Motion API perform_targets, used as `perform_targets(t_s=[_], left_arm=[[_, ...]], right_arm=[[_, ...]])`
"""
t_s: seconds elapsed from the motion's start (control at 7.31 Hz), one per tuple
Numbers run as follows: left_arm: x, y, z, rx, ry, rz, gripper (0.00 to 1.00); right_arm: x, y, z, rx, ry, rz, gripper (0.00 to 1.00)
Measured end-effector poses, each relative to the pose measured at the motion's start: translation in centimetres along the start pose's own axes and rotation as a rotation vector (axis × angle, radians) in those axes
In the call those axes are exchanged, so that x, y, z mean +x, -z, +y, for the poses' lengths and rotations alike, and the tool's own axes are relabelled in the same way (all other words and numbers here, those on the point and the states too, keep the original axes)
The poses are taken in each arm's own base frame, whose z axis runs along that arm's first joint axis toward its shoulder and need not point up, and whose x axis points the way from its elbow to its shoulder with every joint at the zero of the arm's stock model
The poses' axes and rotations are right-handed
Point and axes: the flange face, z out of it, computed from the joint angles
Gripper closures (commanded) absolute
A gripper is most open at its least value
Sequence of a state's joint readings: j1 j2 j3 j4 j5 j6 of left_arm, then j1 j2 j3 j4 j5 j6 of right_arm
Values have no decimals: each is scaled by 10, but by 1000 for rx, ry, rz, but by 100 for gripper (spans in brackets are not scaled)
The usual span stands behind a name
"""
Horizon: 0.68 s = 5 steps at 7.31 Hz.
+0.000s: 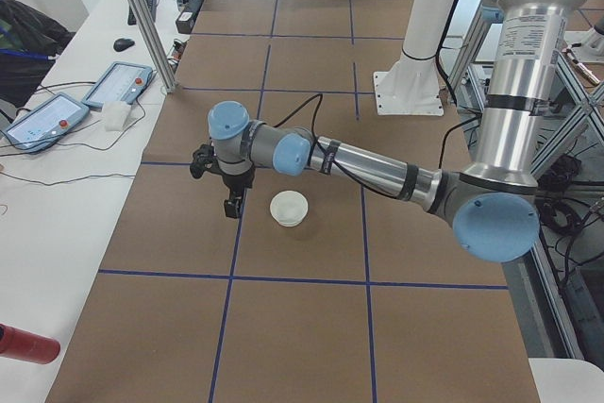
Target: Move apple from plate to bowl
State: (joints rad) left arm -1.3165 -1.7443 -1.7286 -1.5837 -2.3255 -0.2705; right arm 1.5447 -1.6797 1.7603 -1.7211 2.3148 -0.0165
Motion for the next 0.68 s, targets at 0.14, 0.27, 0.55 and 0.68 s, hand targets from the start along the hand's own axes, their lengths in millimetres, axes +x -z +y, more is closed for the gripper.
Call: perform_targets(t_s=[0.14,0.27,0.55,0.68], left_arm=[[72,-11,-28,-12,57,15,0],[129,-19,-49,-30,112,26,0],[200,-34,-91,-70,203,31,0],[225,-50,-106,-94,230,29,0]], right_arm=[[0,0,0,0,0,0,0],[0,0,0,0,1,0,0],[0,0,0,1,1,0,0],[0,0,0,1,0,0,0]])
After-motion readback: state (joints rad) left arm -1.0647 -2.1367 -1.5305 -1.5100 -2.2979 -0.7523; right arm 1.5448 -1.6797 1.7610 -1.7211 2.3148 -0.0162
